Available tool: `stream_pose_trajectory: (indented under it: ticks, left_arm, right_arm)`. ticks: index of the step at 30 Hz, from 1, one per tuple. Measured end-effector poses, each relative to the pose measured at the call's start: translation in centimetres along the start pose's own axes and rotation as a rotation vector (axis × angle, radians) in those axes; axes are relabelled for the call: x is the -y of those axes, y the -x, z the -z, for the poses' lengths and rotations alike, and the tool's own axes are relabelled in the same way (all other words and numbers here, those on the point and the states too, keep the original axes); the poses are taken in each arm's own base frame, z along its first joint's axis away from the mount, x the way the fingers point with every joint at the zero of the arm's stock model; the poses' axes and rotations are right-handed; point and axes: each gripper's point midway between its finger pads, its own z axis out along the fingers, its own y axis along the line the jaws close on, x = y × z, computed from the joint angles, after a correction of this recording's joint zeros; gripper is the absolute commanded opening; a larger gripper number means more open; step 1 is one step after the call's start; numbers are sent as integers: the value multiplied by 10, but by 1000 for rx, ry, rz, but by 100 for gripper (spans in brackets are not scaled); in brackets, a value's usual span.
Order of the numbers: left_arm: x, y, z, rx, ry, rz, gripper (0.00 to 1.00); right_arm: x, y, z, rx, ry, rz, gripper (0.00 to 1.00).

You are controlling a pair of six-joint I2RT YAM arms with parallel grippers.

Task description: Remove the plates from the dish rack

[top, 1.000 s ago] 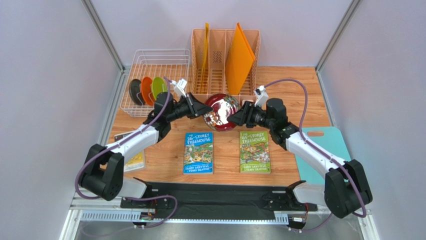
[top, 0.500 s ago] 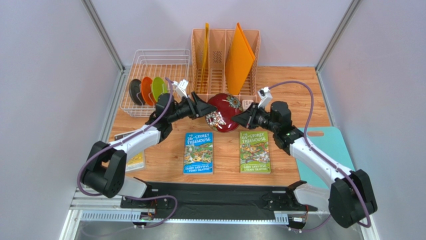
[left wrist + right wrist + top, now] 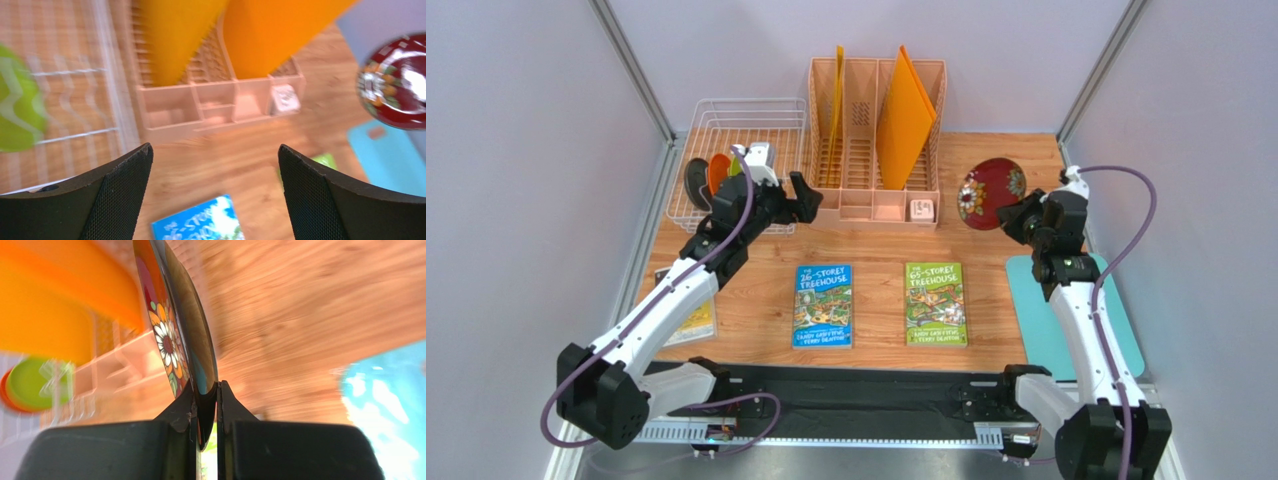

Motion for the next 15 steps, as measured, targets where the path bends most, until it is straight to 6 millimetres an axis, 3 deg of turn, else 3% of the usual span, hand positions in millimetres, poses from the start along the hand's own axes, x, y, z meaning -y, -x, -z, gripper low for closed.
stream_pose_trajectory:
  ticks: [3, 7, 12, 15]
  left_arm:
    - [-22, 21, 11, 60, 139, -82, 99]
    - [-46, 23, 17, 52, 266, -138, 99]
    - [-59, 16, 19, 22, 330, -157, 99]
    - [-62, 17, 20, 29, 345, -159, 99]
  right_arm:
    - [40, 13, -11, 8, -135, -50, 0]
    - [71, 0, -35, -80, -219, -91, 0]
    - [95, -22, -69, -219, -235, -157, 0]
    - [100, -29, -87, -276, -222, -179, 0]
